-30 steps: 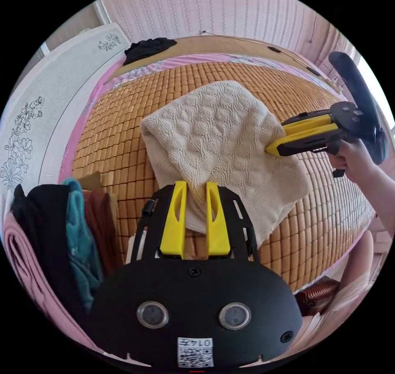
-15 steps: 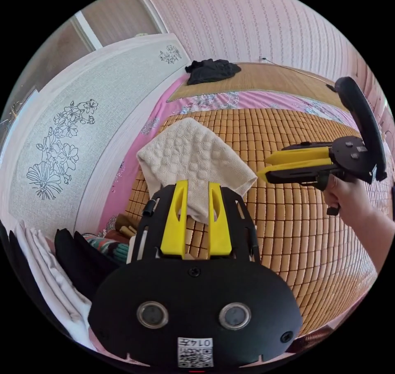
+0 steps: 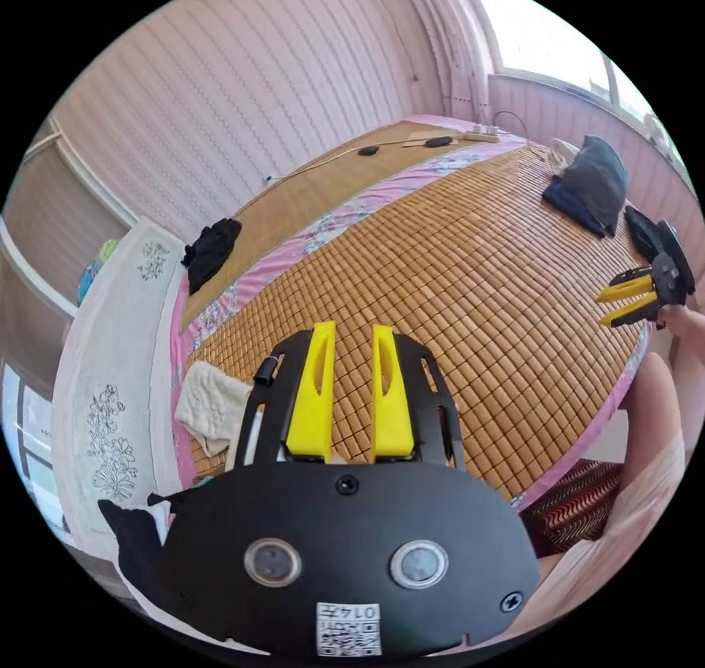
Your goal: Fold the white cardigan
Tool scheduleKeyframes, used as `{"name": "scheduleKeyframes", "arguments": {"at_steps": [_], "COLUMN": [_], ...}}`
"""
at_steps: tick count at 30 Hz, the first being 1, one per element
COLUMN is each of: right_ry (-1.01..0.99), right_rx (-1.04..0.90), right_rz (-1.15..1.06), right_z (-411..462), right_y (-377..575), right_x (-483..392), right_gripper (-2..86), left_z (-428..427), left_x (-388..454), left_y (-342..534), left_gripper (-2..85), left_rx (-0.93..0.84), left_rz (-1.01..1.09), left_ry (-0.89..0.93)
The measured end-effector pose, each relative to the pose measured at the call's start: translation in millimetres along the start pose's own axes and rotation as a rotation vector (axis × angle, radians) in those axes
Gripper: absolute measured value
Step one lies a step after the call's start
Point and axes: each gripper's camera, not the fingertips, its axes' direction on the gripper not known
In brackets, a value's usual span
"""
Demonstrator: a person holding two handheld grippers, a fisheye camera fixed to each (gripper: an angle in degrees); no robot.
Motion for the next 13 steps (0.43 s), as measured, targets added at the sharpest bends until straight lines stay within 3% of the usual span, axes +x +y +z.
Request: {"name": "scheduleKeyframes", "arguments": {"at_steps": [5, 13], "right_ry": [0.12, 0.277], "right_rx": [0.064, 0.212], "right_rz": [0.292, 0.589], "right_z": [-79, -161], "right_y": [156, 311], "right_x": [63, 132], "right_gripper": [9.7, 11.3], "left_z": [-33, -17], "left_x": [141, 358], "left_y": [-49, -114], "left_gripper": [8.1, 8.2], "left_rx": [0.064, 0.077], "left_rz": [0.276, 0.637], "left_ry": [0.048, 0.373]}}
